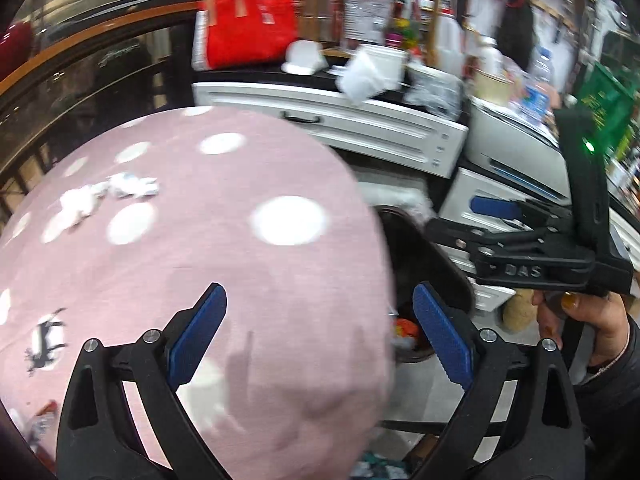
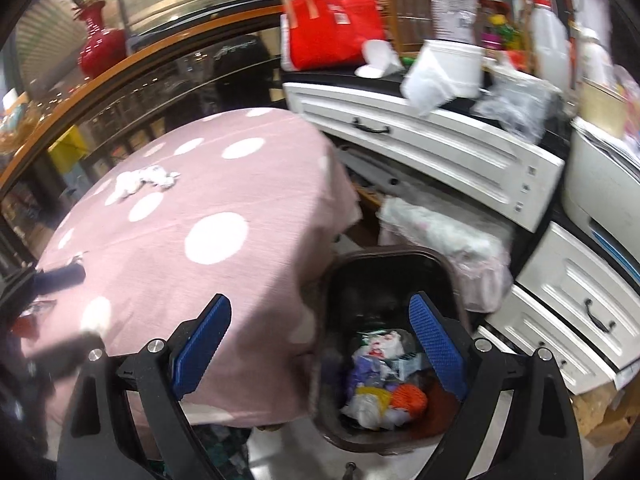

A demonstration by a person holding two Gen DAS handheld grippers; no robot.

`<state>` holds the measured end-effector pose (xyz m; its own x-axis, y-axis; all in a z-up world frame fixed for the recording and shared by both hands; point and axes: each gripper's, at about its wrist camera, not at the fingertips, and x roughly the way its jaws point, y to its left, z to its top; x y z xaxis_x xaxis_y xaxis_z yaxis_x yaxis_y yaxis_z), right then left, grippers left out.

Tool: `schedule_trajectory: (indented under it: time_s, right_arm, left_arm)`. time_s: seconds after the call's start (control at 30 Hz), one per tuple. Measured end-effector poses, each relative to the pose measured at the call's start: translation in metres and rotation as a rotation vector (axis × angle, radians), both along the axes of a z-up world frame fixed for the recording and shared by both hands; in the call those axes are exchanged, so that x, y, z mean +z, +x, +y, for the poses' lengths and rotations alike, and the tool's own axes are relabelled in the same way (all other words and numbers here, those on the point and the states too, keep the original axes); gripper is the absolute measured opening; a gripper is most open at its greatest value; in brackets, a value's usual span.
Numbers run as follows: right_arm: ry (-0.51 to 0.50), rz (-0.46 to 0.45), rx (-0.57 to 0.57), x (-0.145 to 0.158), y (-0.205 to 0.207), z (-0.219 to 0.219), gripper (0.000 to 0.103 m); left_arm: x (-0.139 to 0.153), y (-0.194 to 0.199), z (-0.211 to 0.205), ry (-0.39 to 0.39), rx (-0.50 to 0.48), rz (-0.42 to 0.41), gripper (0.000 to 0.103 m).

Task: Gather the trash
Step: 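Move both open tools back over the table toward the remaining trash, then grasp white tissue with the left tool while the right tool grasps the printed paper wrapper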

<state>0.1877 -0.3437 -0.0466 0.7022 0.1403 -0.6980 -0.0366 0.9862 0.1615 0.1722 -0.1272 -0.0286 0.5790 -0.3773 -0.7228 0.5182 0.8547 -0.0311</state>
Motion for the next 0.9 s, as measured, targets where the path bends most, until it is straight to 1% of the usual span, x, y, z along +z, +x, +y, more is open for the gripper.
schedule_trajectory:
  time_s: [0.13, 0.33, 0.43, 0.5, 0.53, 0.6, 0.63, 0.67, 0.8, 0.9]
  right_arm:
    - [-0.012, 0.0, 0.083, 0.005, 0.016, 0.031, 0.089]
    - [-0.043, -0.013, 0.217, 0.018, 0.04, 0.077, 0.089]
    - [-0.05, -0.015, 0.284, 0.025, 0.057, 0.1, 0.089]
    - [-0.053, -0.015, 0.315, 0.028, 0.068, 0.112, 0.089]
    - [-0.051, -0.012, 0.332, 0.03, 0.077, 0.119, 0.089]
    - [-0.039, -0.004, 0.361, 0.031, 0.093, 0.133, 0.089]
    - [-0.032, 0.003, 0.377, 0.032, 0.103, 0.141, 0.089]
    - [-0.032, 0.01, 0.396, 0.031, 0.115, 0.15, 0.089]
    - [-0.053, 0.024, 0.459, 0.028, 0.153, 0.182, 0.089]
    - [-0.063, 0.046, 0.498, 0.021, 0.181, 0.203, 0.084]
  left_arm:
    - [0.012, 0.023, 0.034, 0.039, 0.06, 0.008, 0.093]
    - [0.026, 0.072, 0.097, 0.111, 0.163, 0.045, 0.093]
    - [0.032, 0.1, 0.129, 0.11, 0.234, 0.052, 0.093]
    - [0.032, 0.127, 0.156, 0.107, 0.291, 0.078, 0.093]
    - [0.03, 0.142, 0.167, 0.124, 0.32, 0.085, 0.093]
    - [0.023, 0.168, 0.184, 0.173, 0.346, 0.097, 0.092]
    - [0.018, 0.182, 0.192, 0.195, 0.363, 0.106, 0.09]
    - [0.015, 0.191, 0.199, 0.201, 0.379, 0.116, 0.086]
    - [-0.004, 0.23, 0.219, 0.151, 0.38, 0.202, 0.084]
    - [-0.015, 0.252, 0.221, 0.132, 0.355, 0.21, 0.083]
